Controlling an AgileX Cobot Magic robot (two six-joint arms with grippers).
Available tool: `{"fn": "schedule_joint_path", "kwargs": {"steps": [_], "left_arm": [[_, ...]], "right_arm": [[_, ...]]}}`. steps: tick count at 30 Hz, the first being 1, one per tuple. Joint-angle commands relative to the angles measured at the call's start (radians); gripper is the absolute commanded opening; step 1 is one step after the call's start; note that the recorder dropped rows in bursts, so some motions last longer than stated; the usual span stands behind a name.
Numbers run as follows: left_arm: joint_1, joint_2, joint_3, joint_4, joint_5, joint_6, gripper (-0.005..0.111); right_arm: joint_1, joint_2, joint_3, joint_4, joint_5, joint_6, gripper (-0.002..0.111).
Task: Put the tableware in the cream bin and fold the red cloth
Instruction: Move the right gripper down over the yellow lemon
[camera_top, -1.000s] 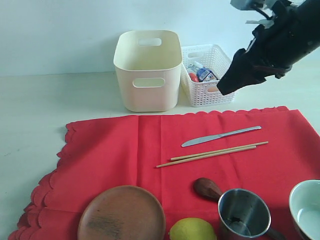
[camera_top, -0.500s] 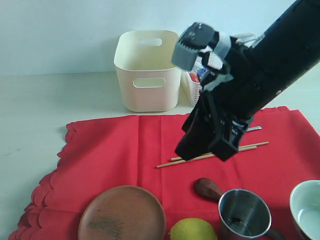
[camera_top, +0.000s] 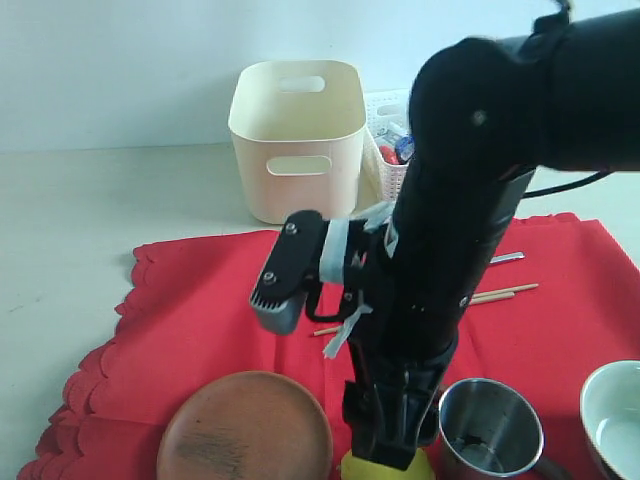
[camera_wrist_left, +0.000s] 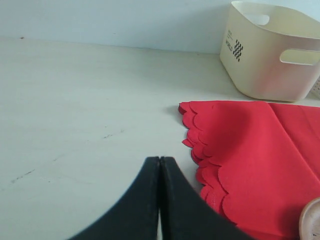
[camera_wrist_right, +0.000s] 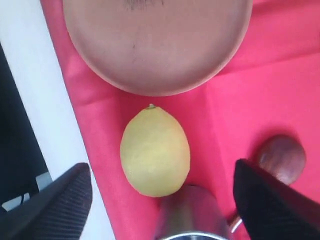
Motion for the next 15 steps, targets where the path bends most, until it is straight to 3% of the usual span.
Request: {"fn": "schedule_joint_path", "kwargs": {"steps": [1, 15], "left_arm": [[0.003, -0.006, 0.004, 0.002, -0.008, -0.002, 0.0], [0.003, -0.006, 0.004, 0.002, -0.008, -0.002, 0.0]], "right_arm": [[0.046, 0.062, 0.006, -0.088, -0.003, 0.118, 0.078], [0.054, 0.195, 0.006, -0.088, -0.03, 0.168, 0.078]]}}
